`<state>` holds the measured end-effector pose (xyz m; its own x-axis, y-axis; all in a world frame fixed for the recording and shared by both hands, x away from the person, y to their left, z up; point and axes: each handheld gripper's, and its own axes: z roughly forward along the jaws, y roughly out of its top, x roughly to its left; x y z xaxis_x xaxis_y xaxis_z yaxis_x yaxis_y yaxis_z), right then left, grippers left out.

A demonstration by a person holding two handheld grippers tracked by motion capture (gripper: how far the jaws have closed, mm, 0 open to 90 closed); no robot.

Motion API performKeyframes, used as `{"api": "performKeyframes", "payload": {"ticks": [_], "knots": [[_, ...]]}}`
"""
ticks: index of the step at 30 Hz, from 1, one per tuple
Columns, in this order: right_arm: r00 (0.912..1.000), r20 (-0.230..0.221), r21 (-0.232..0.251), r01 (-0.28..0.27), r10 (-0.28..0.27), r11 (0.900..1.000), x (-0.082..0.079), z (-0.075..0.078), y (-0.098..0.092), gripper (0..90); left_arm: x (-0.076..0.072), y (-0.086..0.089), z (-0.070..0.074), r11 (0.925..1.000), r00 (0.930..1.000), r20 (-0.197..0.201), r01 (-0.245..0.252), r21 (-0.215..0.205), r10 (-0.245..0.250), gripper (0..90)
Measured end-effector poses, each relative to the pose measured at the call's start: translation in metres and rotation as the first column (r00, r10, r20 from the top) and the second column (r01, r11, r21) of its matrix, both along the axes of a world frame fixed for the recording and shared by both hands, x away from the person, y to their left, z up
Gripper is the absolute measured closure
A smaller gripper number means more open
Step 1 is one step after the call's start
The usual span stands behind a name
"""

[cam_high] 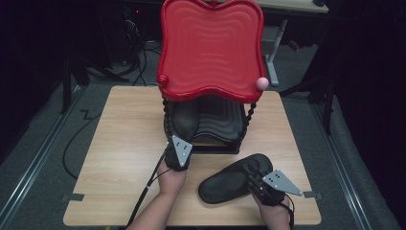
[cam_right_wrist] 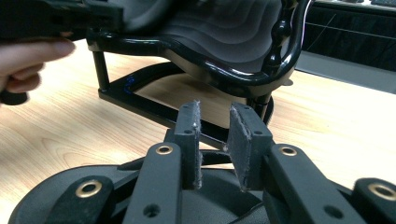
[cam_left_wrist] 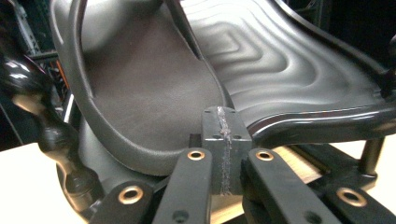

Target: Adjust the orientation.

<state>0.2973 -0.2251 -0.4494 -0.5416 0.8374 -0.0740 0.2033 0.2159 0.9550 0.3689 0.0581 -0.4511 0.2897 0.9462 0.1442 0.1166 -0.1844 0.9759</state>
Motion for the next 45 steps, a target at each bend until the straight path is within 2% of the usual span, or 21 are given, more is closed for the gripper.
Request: {"api": "performKeyframes", "payload": {"ticks": [3,6,10,12,15,20,22,24,26,27,28,29,32,34,36,39,41,42,44,45], "knots": [[1.0,-0.001,0.007,0.0,0.0,1.0,0.0,0.0,-0.002,73.7,0.006,-0.004,0.003,0.9999,0.9999,0.01,0.008,0.008,-0.008,89.9],[1.0,-0.006,0.009,0.002,-0.002,1.0,0.002,-0.001,-0.002,73.6,0.003,-0.006,0.01,0.9997,0.9995,0.023,0.02,-0.016,-0.02,89.9],[1.0,0.001,0.006,0.01,-0.01,1.0,0.001,-0.001,-0.005,71.6,-0.019,-0.002,0.012,0.9984,0.9975,0.044,0.056,-0.005,-0.055,86.7],[0.9997,-0.004,0.011,0.023,-0.023,1.0,0.0,0.0,-0.009,69.3,-0.031,0.003,0.01,0.9976,0.9968,0.041,0.069,-0.004,-0.069,84.2],[0.9985,-0.025,0.018,0.05,-0.049,0.999,-0.002,-0.002,-0.017,66.1,-0.05,0.015,0.001,0.9961,0.9961,0.015,0.087,-0.012,-0.087,80.8],[0.9899,-0.077,0.0,0.119,-0.119,0.993,-0.007,-0.009,-0.038,63.1,-0.073,0.028,-0.019,0.9938,0.9935,-0.029,0.11,0.01,-0.11,74.8],[0.9822,-0.105,-0.018,0.155,-0.156,0.988,-0.008,-0.014,-0.051,63.0,-0.079,0.032,-0.027,0.9922,0.9914,-0.04,0.125,0.002,-0.124,72.6],[0.9694,-0.136,-0.042,0.201,-0.205,0.979,-0.007,-0.021,-0.064,63.2,-0.083,0.035,-0.037,0.9925,0.992,-0.031,0.122,-0.001,-0.122,72.0],[0.9531,-0.172,-0.05,0.244,-0.249,0.969,0.0,-0.026,-0.076,65.1,-0.079,0.035,-0.042,0.9893,0.9859,-0.086,0.145,0.014,-0.143,69.1],[0.9481,-0.18,-0.057,0.256,-0.262,0.965,0.004,-0.028,-0.078,65.7,-0.077,0.036,-0.043,0.99,0.9855,-0.098,0.141,0.01,-0.139,68.3],[0.9406,-0.192,-0.068,0.272,-0.28,0.96,0.009,-0.03,-0.081,66.5,-0.077,0.038,-0.044,0.9898,0.9847,-0.101,0.142,-0.012,-0.142,67.5],[0.9321,-0.213,-0.079,0.282,-0.293,0.956,0.014,-0.034,-0.084,67.7,-0.077,0.039,-0.044,0.9893,0.983,-0.112,0.144,-0.025,-0.145,66.9],[0.9059,-0.263,-0.135,0.306,-0.332,0.943,0.029,-0.044,-0.086,71.1,-0.082,0.041,-0.046,0.9889,0.9812,-0.124,0.148,-0.011,-0.148,65.9],[0.8933,-0.293,-0.153,0.307,-0.34,0.939,0.037,-0.049,-0.086,73.1,-0.086,0.045,-0.045,0.9895,0.9814,-0.127,0.144,-0.009,-0.144,66.3],[0.885,-0.313,-0.167,0.306,-0.345,0.937,0.043,-0.054,-0.084,76.7,-0.09,0.05,-0.043,0.9903,0.9824,-0.125,0.138,-0.019,-0.139,66.7],[0.8905,-0.325,-0.174,0.275,-0.318,0.946,0.048,-0.056,-0.077,76.9,-0.097,0.054,-0.041,0.9911,0.9844,-0.116,0.131,-0.021,-0.133,66.8],[0.9002,-0.324,-0.18,0.243,-0.291,0.953,0.051,-0.056,-0.067,76.9,-0.102,0.055,-0.04,0.9912,0.9849,-0.112,0.131,-0.019,-0.132,66.8],[0.9065,-0.321,-0.188,0.223,-0.274,0.957,0.052,-0.055,-0.06,80.5,-0.103,0.055,-0.04,0.9913,0.9849,-0.112,0.131,-0.015,-0.132,66.8],[0.9099,-0.289,-0.225,0.238,-0.298,0.945,0.052,-0.054,-0.051,83.1,-0.106,0.055,-0.04,0.9911,0.9845,-0.114,0.133,-0.009,-0.133,66.8],[0.9101,-0.287,-0.217,0.242,-0.299,0.946,0.053,-0.053,-0.05,83.3,-0.107,0.055,-0.041,0.9909,0.984,-0.117,0.134,-0.009,-0.134,66.7]]}}
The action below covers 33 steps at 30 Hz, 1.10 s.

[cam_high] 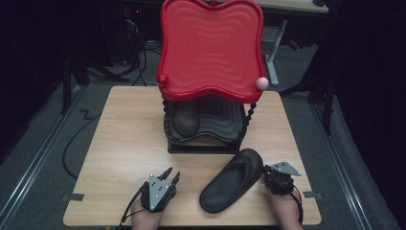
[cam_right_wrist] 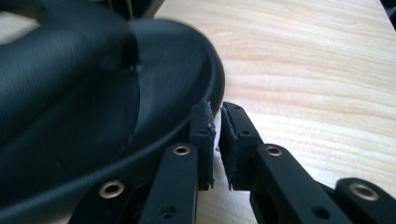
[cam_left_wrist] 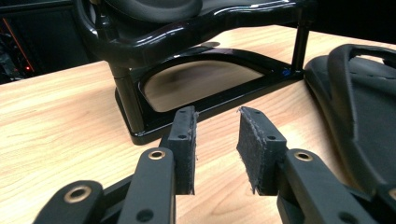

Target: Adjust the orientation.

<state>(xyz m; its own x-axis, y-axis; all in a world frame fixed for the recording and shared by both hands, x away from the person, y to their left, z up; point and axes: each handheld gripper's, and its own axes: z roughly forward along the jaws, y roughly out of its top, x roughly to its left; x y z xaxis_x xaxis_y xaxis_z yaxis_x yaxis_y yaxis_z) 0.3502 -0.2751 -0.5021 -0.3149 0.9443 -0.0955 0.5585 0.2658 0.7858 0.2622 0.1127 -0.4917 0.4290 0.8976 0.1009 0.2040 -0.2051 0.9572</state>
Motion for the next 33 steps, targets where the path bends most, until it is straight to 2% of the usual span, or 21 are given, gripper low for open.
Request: {"api": "performKeyframes", "payload": {"ticks": [2,4,6,10,12,17,21,24,25,27,30,33], "knots": [[1.0,-0.006,0.028,-0.004,0.005,1.0,0.003,0.002,-0.003,82.7,-0.001,-0.001,-0.001,1.0,1.0,-0.008,0.005,0.002,-0.005,66.8],[1.0,-0.008,0.045,-0.006,0.006,0.999,0.005,0.002,-0.007,77.7,-0.001,-0.003,-0.001,0.9999,0.9998,-0.012,0.014,0.0,-0.014,66.8],[0.9999,0.001,0.06,0.013,-0.013,0.998,0.009,0.004,-0.01,74.6,-0.001,-0.005,-0.002,0.9997,0.9996,-0.016,0.022,0.003,-0.022,66.7],[0.9991,-0.009,0.017,0.041,-0.04,0.999,0.028,0.0,-0.01,74.4,0.0,-0.01,-0.003,0.9991,0.9988,-0.025,0.043,0.001,-0.043,66.7],[0.9989,-0.025,0.027,0.041,-0.04,0.999,0.032,-0.001,-0.01,76.5,0.001,-0.013,-0.004,0.9985,0.9982,-0.026,0.054,0.002,-0.054,66.7],[0.9998,-0.021,0.029,0.006,-0.006,1.0,0.02,-0.001,-0.006,79.1,0.004,-0.02,-0.003,0.9964,0.9961,-0.023,0.085,0.002,-0.085,66.5],[0.9995,-0.016,0.026,-0.025,0.026,0.999,0.012,-0.002,0.006,79.1,0.005,-0.026,-0.003,0.9935,0.9932,-0.027,0.113,0.009,-0.113,66.3],[0.9969,-0.017,0.029,-0.076,0.077,0.997,0.007,-0.002,0.018,77.0,0.005,-0.03,-0.002,0.9908,0.9905,-0.029,0.134,0.012,-0.134,65.9],[0.996,-0.012,0.015,-0.088,0.088,0.996,0.005,-0.002,0.022,75.8,0.005,-0.03,-0.002,0.9899,0.9895,-0.032,0.141,0.01,-0.141,65.9],[0.9958,0.02,0.022,-0.09,0.089,0.996,0.001,0.003,0.024,73.6,0.006,-0.033,-0.002,0.9874,0.9866,-0.039,0.158,0.003,-0.158,65.9],[0.9935,0.073,0.04,-0.09,0.087,0.995,-0.012,0.013,0.022,72.7,0.006,-0.043,-0.004,0.9791,0.9785,-0.044,0.202,0.018,-0.201,66.0],[0.9898,0.101,0.052,-0.106,0.1,0.993,-0.029,0.017,0.02,72.3,0.01,-0.056,-0.008,0.9686,0.9674,-0.071,0.246,0.036,-0.243,67.8]]}}
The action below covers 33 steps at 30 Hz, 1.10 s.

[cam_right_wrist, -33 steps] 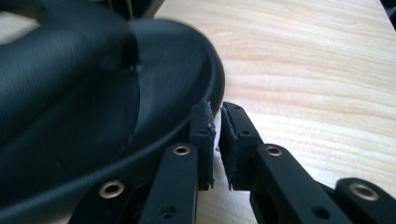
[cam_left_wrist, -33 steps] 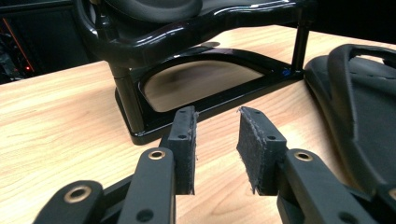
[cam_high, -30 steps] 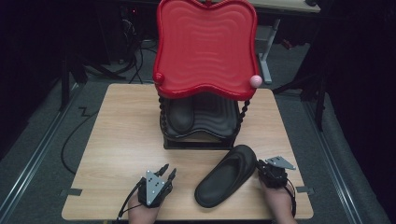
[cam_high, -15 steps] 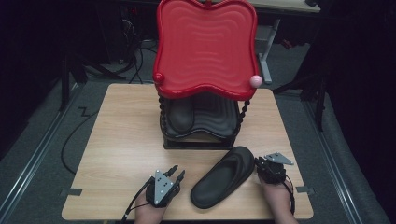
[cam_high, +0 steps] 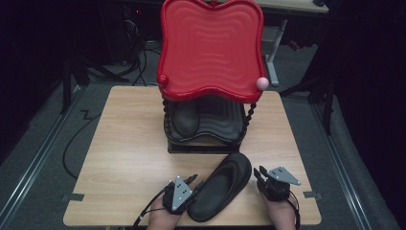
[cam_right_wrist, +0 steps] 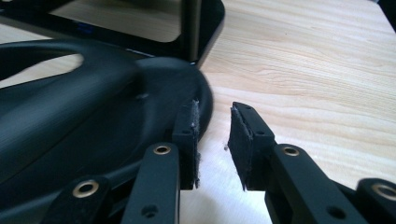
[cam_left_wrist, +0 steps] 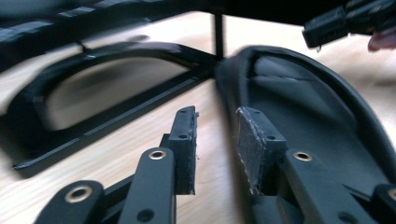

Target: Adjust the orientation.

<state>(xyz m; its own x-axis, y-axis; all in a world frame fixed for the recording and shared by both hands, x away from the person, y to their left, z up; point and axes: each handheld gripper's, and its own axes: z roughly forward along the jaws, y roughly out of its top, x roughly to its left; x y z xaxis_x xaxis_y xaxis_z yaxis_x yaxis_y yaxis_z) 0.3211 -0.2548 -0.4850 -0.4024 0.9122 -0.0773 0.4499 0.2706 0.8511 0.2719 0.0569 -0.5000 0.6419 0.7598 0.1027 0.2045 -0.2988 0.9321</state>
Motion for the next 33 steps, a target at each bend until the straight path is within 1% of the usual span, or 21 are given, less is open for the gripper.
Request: {"api": "performKeyframes", "payload": {"ticks": [2,5,6,7,8,9,10,11,13,14,17,18,20,21,23,24,26,27,29,31,33], "knots": [[0.9999,0.01,0.013,-0.008,0.008,1.0,-0.011,0.002,0.0,72.0,0.003,-0.007,-0.002,0.9998,0.9996,-0.021,0.021,0.007,-0.02,70.2],[0.9997,0.005,0.061,-0.026,0.026,0.998,-0.03,0.006,0.001,71.4,0.01,-0.016,-0.003,0.9989,0.9974,-0.058,0.045,0.012,-0.044,73.8],[0.9995,0.002,0.066,-0.032,0.032,0.997,-0.034,0.006,0.002,71.4,0.012,-0.018,-0.003,0.9986,0.9963,-0.071,0.049,0.018,-0.048,75.3],[0.9992,0.001,0.065,-0.04,0.04,0.997,-0.038,0.006,0.004,71.4,0.013,-0.021,-0.004,0.9988,0.9967,-0.072,0.04,0.03,-0.038,77.2],[0.9988,0.0,0.051,-0.05,0.05,0.997,-0.042,0.006,0.008,71.8,0.013,-0.022,-0.004,0.9987,0.9974,-0.066,0.031,0.04,-0.029,79.3],[0.9984,-0.002,0.023,-0.056,0.057,0.998,-0.044,0.004,0.011,72.1,0.014,-0.022,-0.004,0.9988,0.9974,-0.068,0.028,0.04,-0.025,81.9],[0.9982,-0.009,-0.001,-0.059,0.059,0.998,-0.044,0.002,0.014,72.2,0.015,-0.022,-0.003,0.999,0.9969,-0.074,0.029,0.035,-0.026,82.7],[0.9981,-0.026,-0.011,-0.057,0.057,0.998,-0.043,0.0,0.016,72.4,0.014,-0.021,-0.003,0.9989,0.9967,-0.077,0.029,0.037,-0.026,82.9],[0.9961,-0.067,-0.007,-0.058,0.057,0.998,-0.039,-0.005,0.017,72.8,0.012,-0.02,-0.003,0.9988,0.9966,-0.077,0.033,0.036,-0.03,82.9],[0.9945,-0.085,-0.018,-0.063,0.061,0.998,-0.037,-0.008,0.018,72.7,0.011,-0.019,-0.003,0.9988,0.9965,-0.078,0.034,0.035,-0.031,82.8],[0.9901,-0.117,-0.039,-0.082,0.077,0.996,-0.029,-0.015,0.024,72.8,0.004,-0.016,-0.004,0.9992,0.9958,-0.084,0.036,0.02,-0.034,82.3],[0.9882,-0.129,-0.04,-0.088,0.082,0.995,-0.026,-0.016,0.027,74.3,0.001,-0.014,-0.004,0.9991,0.9957,-0.084,0.041,0.012,-0.04,81.5],[0.9882,-0.123,-0.045,-0.097,0.091,0.994,-0.021,-0.017,0.034,74.9,-0.006,-0.011,-0.004,0.999,0.9965,-0.075,0.04,0.017,-0.039,78.6],[0.9875,-0.121,-0.044,-0.108,0.102,0.993,-0.016,-0.016,0.037,74.9,-0.009,-0.009,-0.004,0.9992,0.9974,-0.066,0.033,0.023,-0.031,77.2],[0.9856,-0.122,-0.041,-0.123,0.117,0.992,-0.005,-0.017,0.048,74.9,-0.014,-0.004,-0.002,0.9996,0.9977,-0.062,0.028,0.011,-0.027,73.1],[0.9851,-0.116,-0.053,-0.134,0.127,0.99,0.001,-0.018,0.054,74.9,-0.016,-0.003,-0.002,0.9998,0.9981,-0.058,0.019,0.002,-0.019,71.0],[0.9843,-0.107,-0.087,-0.15,0.141,0.985,0.01,-0.02,0.067,74.5,-0.019,-0.001,-0.002,1.0,0.9987,-0.051,-0.005,0.0,0.005,66.8],[0.9832,-0.107,-0.094,-0.158,0.148,0.983,0.013,-0.021,0.071,72.9,-0.019,-0.001,-0.002,0.9999,0.9988,-0.047,-0.016,0.001,0.016,64.0],[0.9819,-0.101,-0.085,-0.169,0.16,0.982,0.011,-0.02,0.073,72.2,-0.019,0.0,-0.003,0.9998,0.9984,-0.053,-0.019,-0.009,0.018,61.3],[0.9843,-0.07,-0.066,-0.167,0.162,0.984,0.004,-0.014,0.069,71.2,-0.017,-0.001,-0.004,0.9994,0.9981,-0.057,-0.027,-0.02,0.025,59.4],[0.986,-0.039,-0.014,-0.163,0.162,0.987,-0.007,-0.005,0.062,68.5,-0.015,-0.003,-0.005,0.9991,0.9972,-0.07,-0.029,-0.031,0.026,57.3]]}}
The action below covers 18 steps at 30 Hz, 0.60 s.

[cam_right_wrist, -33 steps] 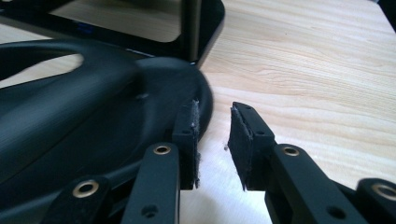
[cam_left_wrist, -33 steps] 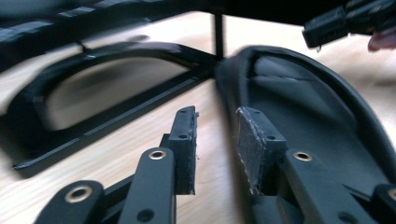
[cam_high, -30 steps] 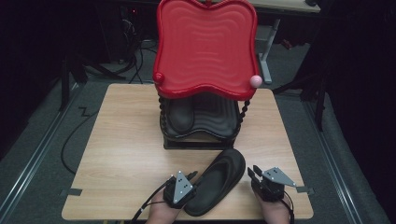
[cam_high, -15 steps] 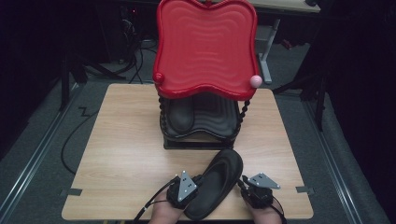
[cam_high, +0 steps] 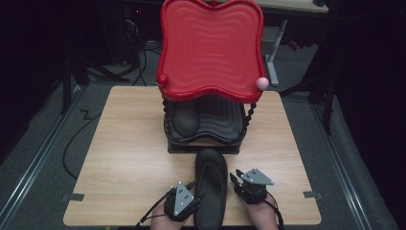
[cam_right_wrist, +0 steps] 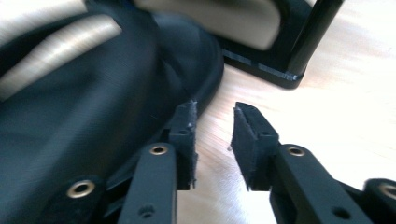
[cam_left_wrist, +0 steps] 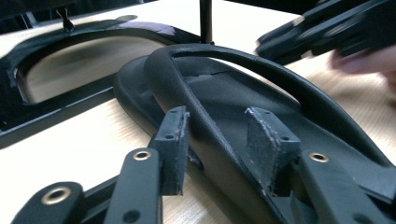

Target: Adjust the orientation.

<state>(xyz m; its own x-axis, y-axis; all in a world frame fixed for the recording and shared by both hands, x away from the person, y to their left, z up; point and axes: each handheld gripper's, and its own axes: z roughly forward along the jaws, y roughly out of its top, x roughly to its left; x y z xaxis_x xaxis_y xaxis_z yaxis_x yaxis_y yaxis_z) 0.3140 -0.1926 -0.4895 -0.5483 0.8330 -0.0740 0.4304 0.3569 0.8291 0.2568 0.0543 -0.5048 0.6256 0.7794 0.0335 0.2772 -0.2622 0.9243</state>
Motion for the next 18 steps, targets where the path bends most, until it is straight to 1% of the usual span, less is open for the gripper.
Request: {"api": "performKeyframes", "payload": {"ticks": [1,3,5,6,8,9,11,12,13,14,16,18], "knots": [[0.9999,0.011,0.03,-0.004,0.004,1.0,-0.007,0.005,-0.002,66.8,0.001,-0.001,0.0,1.0,1.0,-0.001,-0.003,-0.004,0.003,55.5],[0.9989,0.042,0.061,-0.024,0.021,0.998,-0.021,0.014,-0.003,62.8,0.003,-0.002,0.0,0.9999,0.9999,-0.003,-0.01,-0.013,0.01,53.8],[0.9977,0.057,0.085,-0.043,0.038,0.995,-0.033,0.019,0.0,57.9,0.005,-0.002,0.0,0.9997,0.9999,-0.004,-0.016,-0.02,0.015,52.6],[0.9973,0.057,0.092,-0.05,0.045,0.994,-0.038,0.019,0.003,55.9,0.006,-0.002,0.0,0.9996,0.9999,-0.002,-0.016,-0.021,0.016,52.5],[0.997,0.034,0.111,-0.073,0.069,0.991,-0.045,0.018,0.01,51.3,0.006,-0.002,0.001,0.9996,0.9998,0.002,-0.022,-0.019,0.022,52.4],[0.9968,0.027,0.112,-0.077,0.075,0.991,-0.048,0.017,0.013,50.2,0.006,-0.001,0.002,0.9994,0.9996,0.006,-0.028,-0.021,0.028,52.1],[0.9965,0.022,0.105,-0.082,0.08,0.991,-0.052,0.014,0.019,48.9,0.004,0.001,0.001,0.9988,0.9994,0.008,-0.033,-0.035,0.033,51.9],[0.9965,0.017,0.104,-0.083,0.082,0.991,-0.052,0.012,0.021,48.2,0.003,0.001,0.001,0.9989,0.9995,0.004,-0.031,-0.036,0.032,52.5],[0.9964,0.007,0.099,-0.085,0.084,0.991,-0.052,0.011,0.022,48.0,0.002,0.0,0.0,0.9992,0.9995,0.004,-0.031,-0.026,0.031,54.7],[0.9962,0.001,0.096,-0.086,0.087,0.992,-0.052,0.009,0.023,49.8,0.002,-0.001,-0.001,0.9992,0.9993,0.007,-0.036,-0.019,0.036,55.0],[0.9952,-0.01,0.081,-0.096,0.097,0.992,-0.052,0.005,0.025,52.9,0.003,-0.002,-0.002,0.9992,0.9994,-0.007,-0.034,-0.022,0.034,55.9],[0.9946,-0.026,0.067,-0.098,0.1,0.993,-0.051,0.002,0.027,54.3,0.002,-0.003,-0.002,0.9987,0.9991,0.002,-0.043,-0.029,0.043,58.9]]}}
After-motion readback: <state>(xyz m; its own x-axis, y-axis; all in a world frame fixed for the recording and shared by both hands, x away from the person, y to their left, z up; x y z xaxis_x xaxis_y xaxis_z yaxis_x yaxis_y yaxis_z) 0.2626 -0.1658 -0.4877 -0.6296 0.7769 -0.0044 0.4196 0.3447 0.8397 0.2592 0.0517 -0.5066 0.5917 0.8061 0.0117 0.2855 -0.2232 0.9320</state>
